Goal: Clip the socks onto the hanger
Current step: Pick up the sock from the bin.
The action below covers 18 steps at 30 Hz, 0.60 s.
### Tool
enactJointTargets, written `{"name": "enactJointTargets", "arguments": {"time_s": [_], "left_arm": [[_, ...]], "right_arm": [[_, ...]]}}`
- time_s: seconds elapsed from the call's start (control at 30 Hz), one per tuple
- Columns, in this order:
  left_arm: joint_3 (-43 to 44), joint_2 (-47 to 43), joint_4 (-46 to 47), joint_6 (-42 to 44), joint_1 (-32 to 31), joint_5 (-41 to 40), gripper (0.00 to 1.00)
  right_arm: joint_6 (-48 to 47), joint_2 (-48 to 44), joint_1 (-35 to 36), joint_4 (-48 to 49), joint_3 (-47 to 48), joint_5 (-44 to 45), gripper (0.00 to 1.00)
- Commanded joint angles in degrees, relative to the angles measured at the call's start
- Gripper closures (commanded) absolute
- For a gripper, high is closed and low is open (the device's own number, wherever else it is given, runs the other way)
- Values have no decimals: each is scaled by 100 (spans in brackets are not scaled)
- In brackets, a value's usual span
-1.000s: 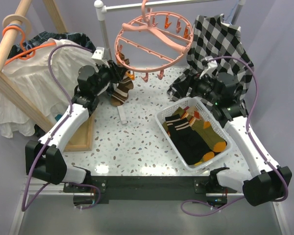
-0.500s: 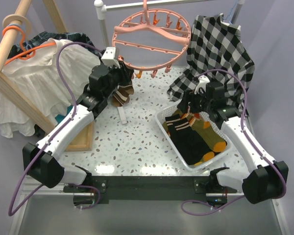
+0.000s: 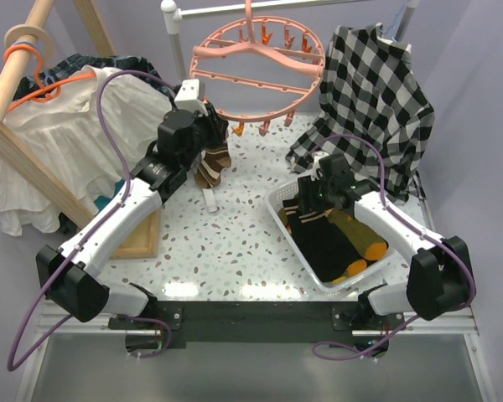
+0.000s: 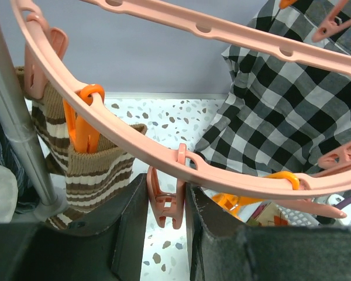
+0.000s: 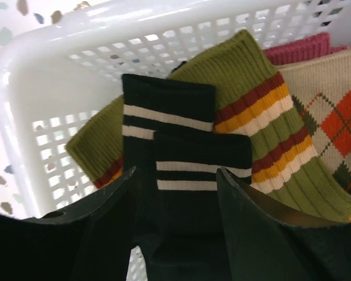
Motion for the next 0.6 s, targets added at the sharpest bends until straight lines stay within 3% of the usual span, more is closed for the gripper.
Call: {"name": "enactJointTargets", "arguments": {"time_s": [0.0, 0.33, 0.5, 0.57], "left_arm": [[281, -133, -145, -134, -54, -273, 100], [263, -133, -180, -117, -55, -212, 100], [263, -160, -172, -108, -72, -265, 100], [263, -160, -172, -108, -63, -239, 100]], "right_arm": [[-138, 100, 24, 198, -57, 412, 43], [-235, 627, 95, 505, -259, 509, 49], [-270, 680, 147, 532, -356, 553, 62], [-288, 619, 139, 558, -409, 561, 74]]}}
